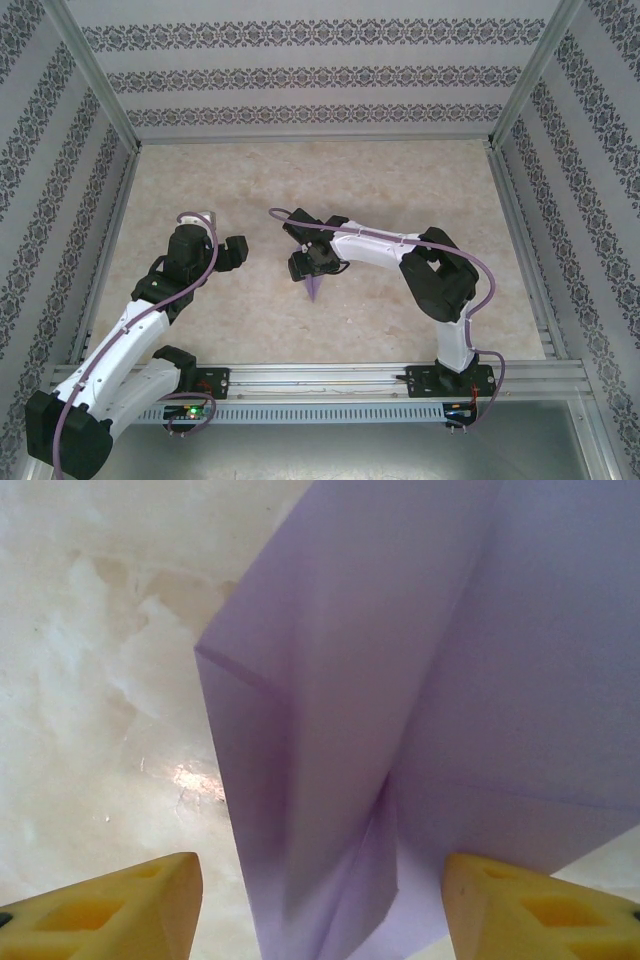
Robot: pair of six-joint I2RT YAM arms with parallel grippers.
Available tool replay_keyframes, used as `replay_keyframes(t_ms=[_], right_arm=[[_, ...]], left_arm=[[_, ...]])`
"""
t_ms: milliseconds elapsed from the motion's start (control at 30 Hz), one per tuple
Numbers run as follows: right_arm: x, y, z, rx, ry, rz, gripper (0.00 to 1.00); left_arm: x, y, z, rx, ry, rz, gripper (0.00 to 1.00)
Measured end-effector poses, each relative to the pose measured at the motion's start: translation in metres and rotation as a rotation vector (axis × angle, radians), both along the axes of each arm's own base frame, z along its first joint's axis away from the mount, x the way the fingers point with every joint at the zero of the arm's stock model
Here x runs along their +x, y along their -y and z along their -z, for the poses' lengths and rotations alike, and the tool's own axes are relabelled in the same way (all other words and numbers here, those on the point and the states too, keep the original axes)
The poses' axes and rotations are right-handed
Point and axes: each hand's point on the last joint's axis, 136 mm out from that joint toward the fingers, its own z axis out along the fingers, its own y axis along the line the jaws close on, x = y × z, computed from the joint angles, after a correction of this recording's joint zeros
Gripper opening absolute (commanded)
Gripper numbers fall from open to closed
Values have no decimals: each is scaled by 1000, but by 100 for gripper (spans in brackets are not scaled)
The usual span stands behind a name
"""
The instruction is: Fold a paper plane with a square sheet of paper (fold left side to right side)
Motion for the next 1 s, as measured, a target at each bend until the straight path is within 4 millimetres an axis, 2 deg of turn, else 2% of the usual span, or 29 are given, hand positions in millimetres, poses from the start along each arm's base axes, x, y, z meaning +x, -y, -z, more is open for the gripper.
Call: replay_keyframes(t_ms=[167,333,733,1000], right_arm=[[1,1,0,-3,2,2,67],[1,3,3,-15,3,4,62],[1,4,3,-22,5,6,46],[-1,6,3,-24,2,6,45]], left_arm=[[0,0,2,2,-7,0,84],[0,0,2,3,-8,0,84],[1,1,4,2,-15,3,84],[1,1,5,1,-17,6,84]])
